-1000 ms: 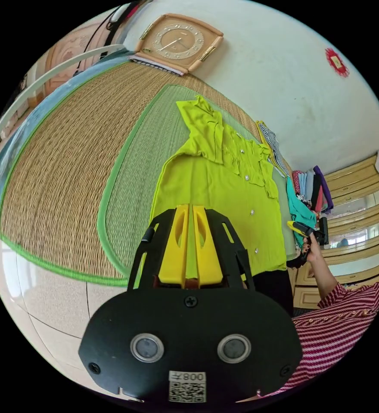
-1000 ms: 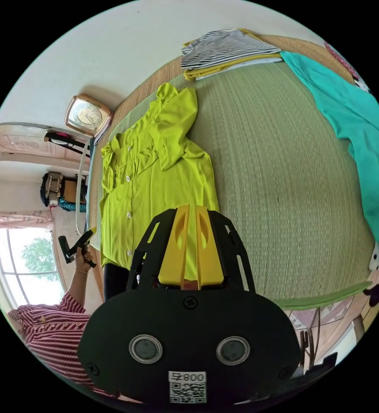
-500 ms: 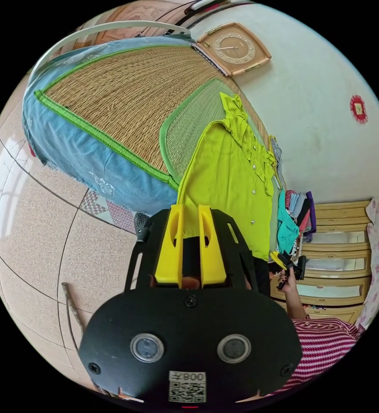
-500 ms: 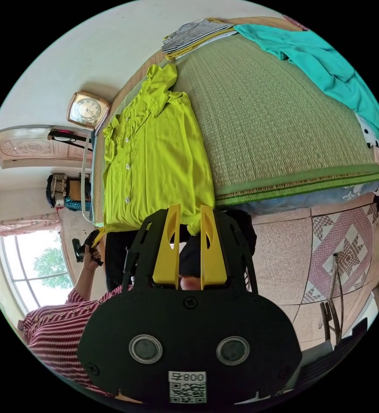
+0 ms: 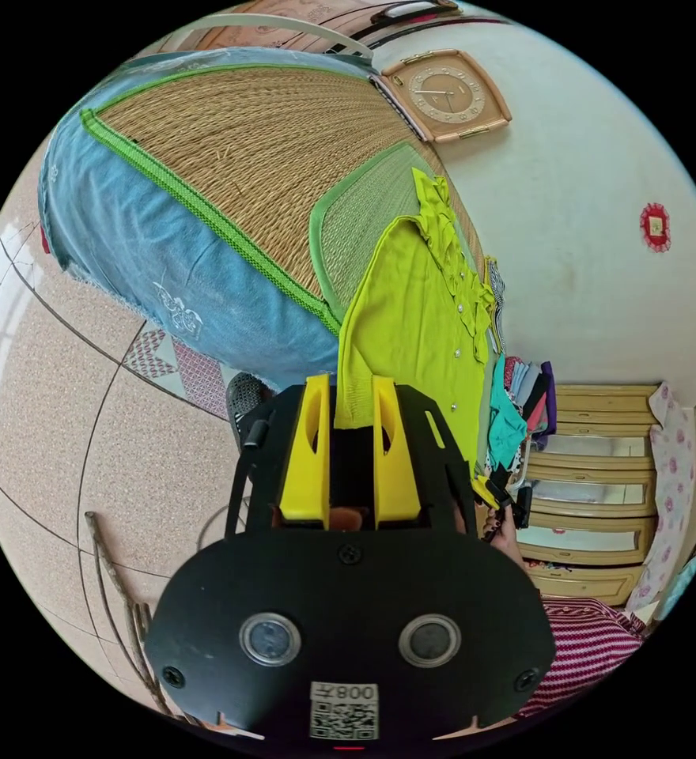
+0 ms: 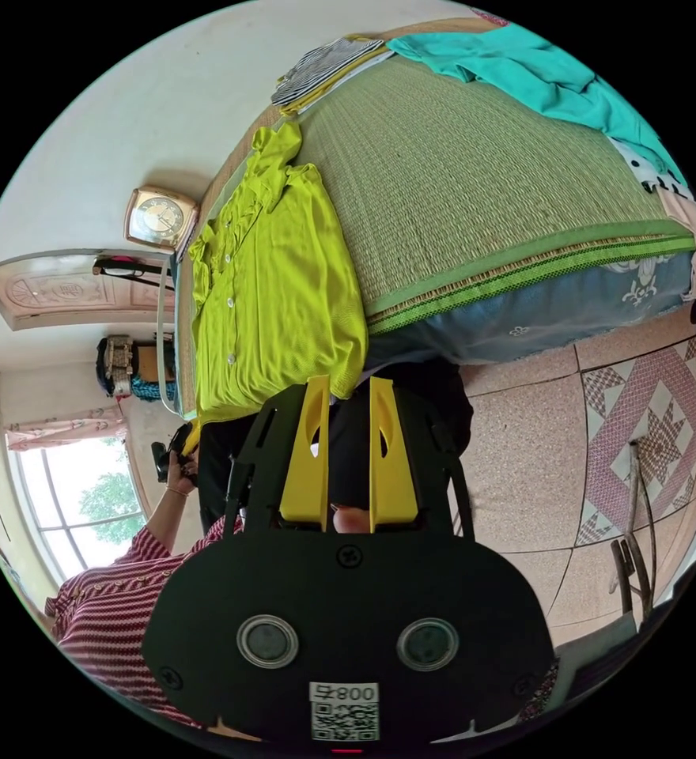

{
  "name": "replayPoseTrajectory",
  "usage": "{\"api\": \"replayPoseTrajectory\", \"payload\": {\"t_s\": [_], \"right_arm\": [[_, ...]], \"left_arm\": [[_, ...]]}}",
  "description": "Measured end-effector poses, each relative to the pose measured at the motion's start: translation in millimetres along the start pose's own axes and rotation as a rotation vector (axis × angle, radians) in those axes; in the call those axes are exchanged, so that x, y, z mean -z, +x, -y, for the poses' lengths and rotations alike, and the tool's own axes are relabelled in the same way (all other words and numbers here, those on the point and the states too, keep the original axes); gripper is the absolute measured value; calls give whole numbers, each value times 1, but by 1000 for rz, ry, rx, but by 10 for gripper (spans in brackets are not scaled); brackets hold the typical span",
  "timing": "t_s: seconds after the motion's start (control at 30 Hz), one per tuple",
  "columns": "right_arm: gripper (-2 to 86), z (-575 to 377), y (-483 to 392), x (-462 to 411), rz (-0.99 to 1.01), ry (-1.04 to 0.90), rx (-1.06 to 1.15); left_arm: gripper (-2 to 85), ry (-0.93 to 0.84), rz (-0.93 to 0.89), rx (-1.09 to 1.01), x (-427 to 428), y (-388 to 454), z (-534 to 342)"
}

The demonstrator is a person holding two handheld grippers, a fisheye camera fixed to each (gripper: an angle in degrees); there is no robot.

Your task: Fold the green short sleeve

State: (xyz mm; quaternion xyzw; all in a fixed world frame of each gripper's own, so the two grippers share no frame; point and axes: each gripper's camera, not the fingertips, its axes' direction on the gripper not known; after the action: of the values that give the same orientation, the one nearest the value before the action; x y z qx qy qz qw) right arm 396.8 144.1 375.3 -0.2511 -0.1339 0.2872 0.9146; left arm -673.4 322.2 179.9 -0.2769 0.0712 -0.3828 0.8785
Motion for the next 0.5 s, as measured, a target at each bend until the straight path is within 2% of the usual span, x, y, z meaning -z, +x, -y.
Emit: {"api": "replayPoseTrajectory", "payload": {"t_s": [0.5], "right_arm": [[81,17,16,-31,-35,-11,2]], "left_arm": [[63,-37,24,-12,-12,-27,-27]]}}
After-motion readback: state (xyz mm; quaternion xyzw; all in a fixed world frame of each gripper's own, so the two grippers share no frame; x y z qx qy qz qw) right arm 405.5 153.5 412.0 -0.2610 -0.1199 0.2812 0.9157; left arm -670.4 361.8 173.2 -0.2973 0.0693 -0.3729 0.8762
